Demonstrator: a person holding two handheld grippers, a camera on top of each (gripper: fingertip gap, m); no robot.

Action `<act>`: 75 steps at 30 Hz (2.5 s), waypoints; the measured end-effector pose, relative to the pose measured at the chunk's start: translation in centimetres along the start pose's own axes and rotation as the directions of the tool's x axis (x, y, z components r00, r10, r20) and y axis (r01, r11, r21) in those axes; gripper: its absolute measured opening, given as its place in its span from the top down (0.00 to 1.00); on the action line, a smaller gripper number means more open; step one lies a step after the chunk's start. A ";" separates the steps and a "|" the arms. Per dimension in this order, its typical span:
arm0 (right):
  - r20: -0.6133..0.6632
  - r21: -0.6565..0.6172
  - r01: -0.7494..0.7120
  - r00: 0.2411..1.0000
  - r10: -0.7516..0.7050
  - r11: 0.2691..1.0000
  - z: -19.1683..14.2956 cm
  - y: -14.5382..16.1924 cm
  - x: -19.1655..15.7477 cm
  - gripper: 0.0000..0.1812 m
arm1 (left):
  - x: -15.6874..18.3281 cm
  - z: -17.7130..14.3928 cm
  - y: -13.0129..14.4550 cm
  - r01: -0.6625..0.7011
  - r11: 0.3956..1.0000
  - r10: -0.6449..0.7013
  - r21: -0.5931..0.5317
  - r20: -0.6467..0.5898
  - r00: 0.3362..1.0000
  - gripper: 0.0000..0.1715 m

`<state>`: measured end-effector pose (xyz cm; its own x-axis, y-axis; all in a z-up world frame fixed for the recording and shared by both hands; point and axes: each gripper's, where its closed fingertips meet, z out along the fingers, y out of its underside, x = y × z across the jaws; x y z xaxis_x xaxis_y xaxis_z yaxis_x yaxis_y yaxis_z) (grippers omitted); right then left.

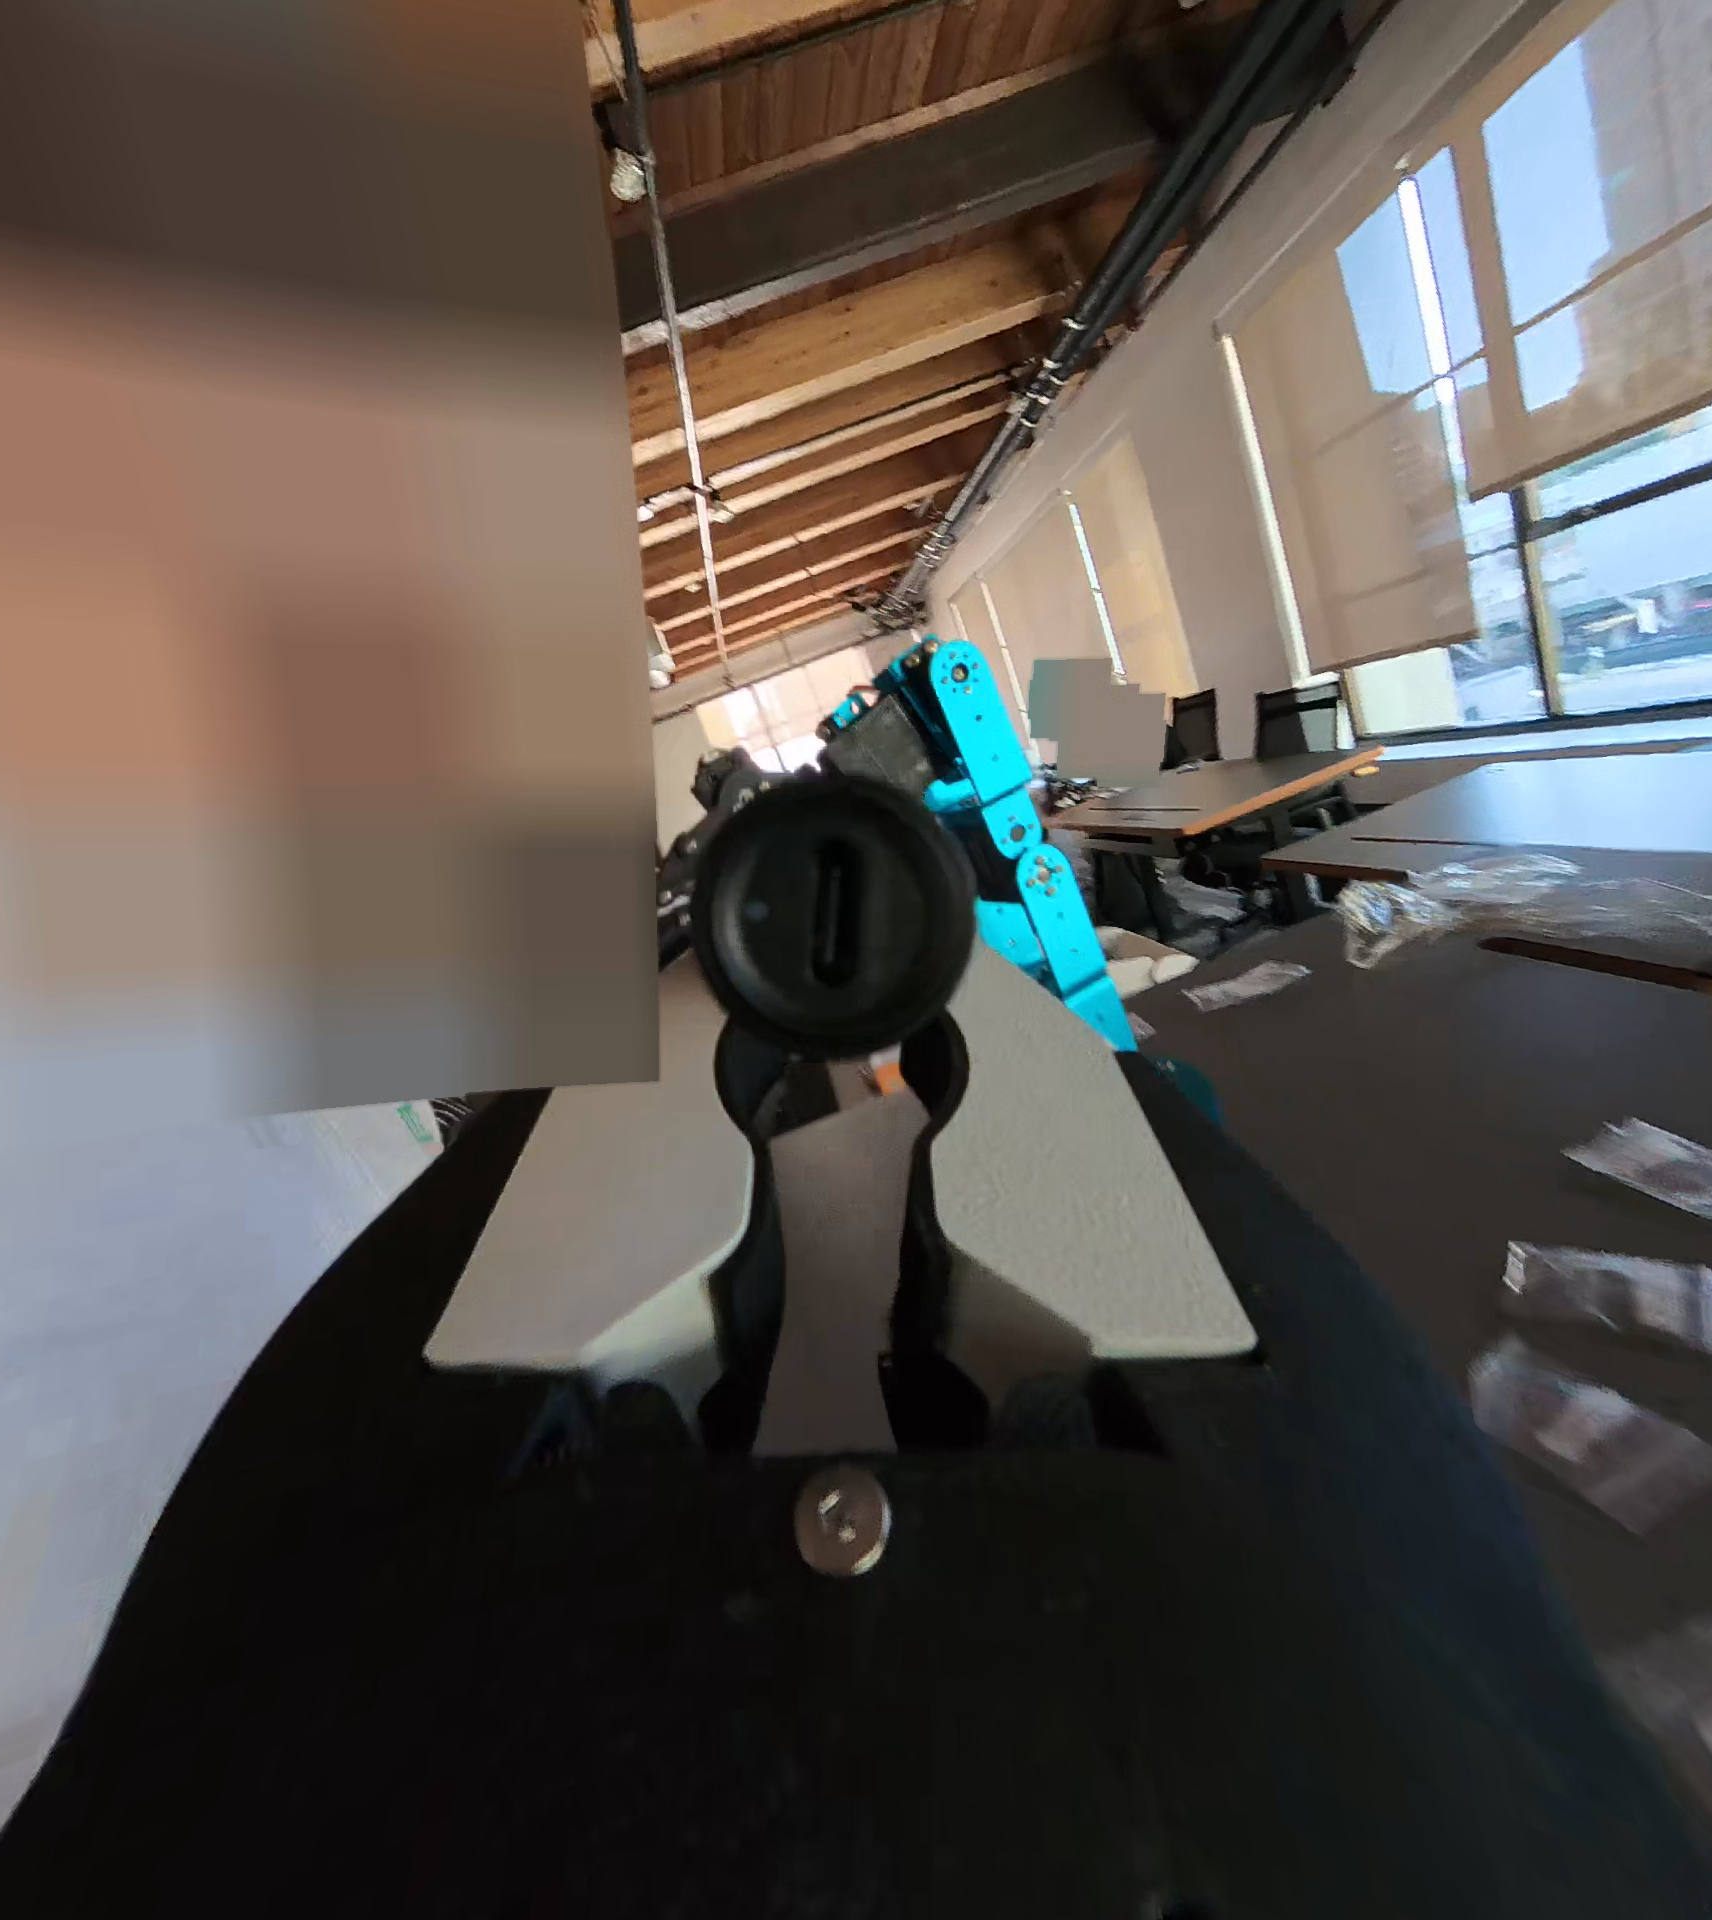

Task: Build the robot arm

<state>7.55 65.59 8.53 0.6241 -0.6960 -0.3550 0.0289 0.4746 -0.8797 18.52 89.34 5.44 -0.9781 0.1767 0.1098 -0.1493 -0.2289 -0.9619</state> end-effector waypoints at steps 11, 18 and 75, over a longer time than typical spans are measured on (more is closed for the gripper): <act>-0.475 -0.098 0.090 0.871 -0.126 0.991 -24.4 -0.6 -0.2 0.92 | 10.6 8.0 8.5 0.095 0.935 -0.162 -0.341 -0.173 0.972 0.98; -0.533 -0.365 0.346 0.683 -0.499 0.864 -41.2 -7.3 0.2 0.92 | 18.6 21.0 14.6 0.078 0.915 -0.130 -0.395 -0.107 0.986 0.84; -0.397 -0.298 0.513 0.700 -0.593 0.805 -60.8 -9.4 5.3 0.92 | 30.9 56.2 40.8 -0.462 0.046 -0.012 -0.886 -0.463 0.886 0.97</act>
<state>-36.86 24.65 -4.34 0.1094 -0.9830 0.1477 0.1110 -0.1356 -0.9845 -25.96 31.65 -16.37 -0.7982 0.6024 -0.0069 0.5732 0.7559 -0.3163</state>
